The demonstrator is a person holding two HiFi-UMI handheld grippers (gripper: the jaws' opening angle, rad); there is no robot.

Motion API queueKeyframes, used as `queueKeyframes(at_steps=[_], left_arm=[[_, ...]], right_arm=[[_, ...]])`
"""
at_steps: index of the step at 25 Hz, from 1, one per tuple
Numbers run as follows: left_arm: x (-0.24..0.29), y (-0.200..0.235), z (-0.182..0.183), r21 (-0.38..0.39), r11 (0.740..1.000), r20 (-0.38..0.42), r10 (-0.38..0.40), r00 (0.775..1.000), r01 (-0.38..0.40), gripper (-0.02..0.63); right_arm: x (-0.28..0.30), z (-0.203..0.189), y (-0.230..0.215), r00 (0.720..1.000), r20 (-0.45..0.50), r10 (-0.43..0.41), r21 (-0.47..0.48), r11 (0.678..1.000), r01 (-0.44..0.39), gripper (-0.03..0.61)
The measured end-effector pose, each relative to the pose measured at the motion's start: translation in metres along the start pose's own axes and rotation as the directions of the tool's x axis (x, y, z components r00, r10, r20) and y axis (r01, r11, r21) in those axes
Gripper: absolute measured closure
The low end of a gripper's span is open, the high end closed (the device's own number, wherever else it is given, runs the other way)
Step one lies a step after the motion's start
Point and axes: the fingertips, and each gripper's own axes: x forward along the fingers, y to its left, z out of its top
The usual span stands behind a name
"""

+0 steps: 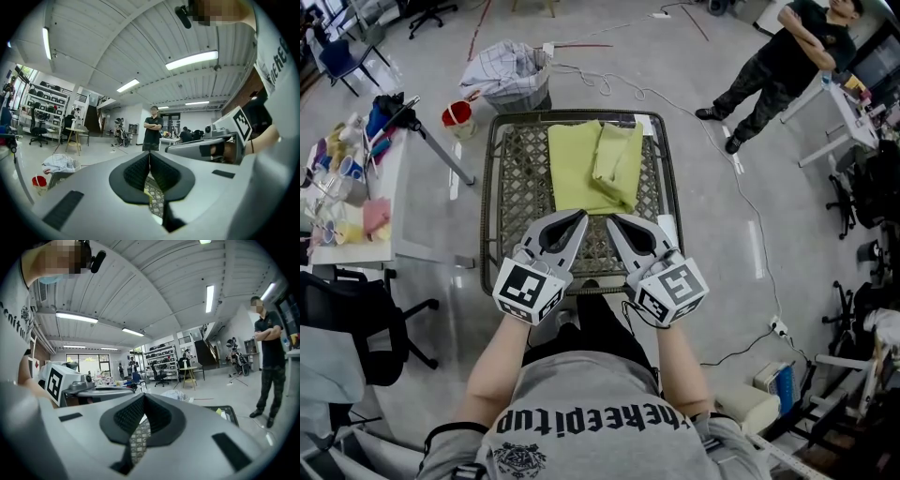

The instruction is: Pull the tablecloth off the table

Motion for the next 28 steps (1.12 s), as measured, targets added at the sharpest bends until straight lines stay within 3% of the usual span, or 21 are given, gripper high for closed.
queueKeyframes(at_steps=[11,28], left_arm=[[-0.008,0.001,0.013,0.009,1.0,0.028,-0.003,1.0,0.003,0.598],[-0.013,0.003,0.022,-0.012,1.0,0.052,-0.011,0.999,0.012,0.598]], right_arm=[[0.0,0.019,0.012,0.999,0.048,0.01,-0.001,1.0,-0.01,0.568],[0.006,0.021,0.023,0.998,0.048,0.029,-0.019,0.999,-0.028,0.568]])
